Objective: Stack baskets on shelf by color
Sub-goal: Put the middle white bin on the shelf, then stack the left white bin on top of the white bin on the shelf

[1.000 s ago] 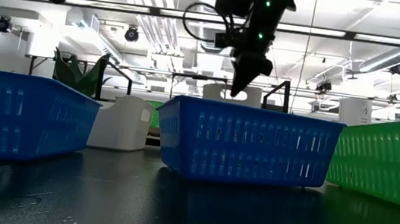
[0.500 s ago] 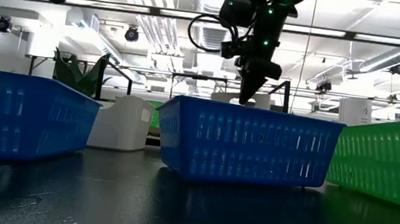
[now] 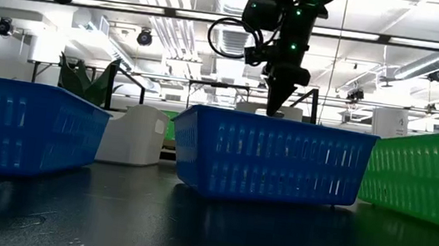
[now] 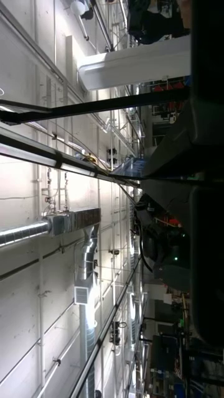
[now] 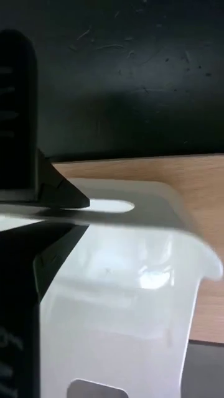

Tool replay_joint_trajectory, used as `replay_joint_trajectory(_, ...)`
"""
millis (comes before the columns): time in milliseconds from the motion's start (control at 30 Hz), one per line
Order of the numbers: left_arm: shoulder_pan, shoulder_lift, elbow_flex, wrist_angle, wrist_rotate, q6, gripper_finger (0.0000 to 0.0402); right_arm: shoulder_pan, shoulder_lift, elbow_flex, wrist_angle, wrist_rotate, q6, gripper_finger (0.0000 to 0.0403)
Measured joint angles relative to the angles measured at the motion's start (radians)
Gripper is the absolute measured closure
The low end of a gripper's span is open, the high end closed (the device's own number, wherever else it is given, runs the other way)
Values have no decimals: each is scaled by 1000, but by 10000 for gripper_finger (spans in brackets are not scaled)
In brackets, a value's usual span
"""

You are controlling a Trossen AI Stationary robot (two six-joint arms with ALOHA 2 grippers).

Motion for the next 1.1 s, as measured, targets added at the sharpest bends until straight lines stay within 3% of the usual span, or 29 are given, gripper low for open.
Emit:
replay_joint_trajectory(333,0,0,0,1,0,0,402,0,-20,0,-34,8,14,318)
replay_joint_trajectory(533,0,0,0,1,0,0,402,12,-57,25,-73,8,113,307)
replay_joint_trajectory(667,0,0,0,2,0,0,402,40,-96,36,-73,-1,229,320)
replay_joint_trajectory(833,0,0,0,3,0,-1,402,139,-156,14,-53,-3,260,352)
replay_joint_trajectory(1100,0,8,0,4,0,-32,402,359,-256,-142,167,-3,267,393)
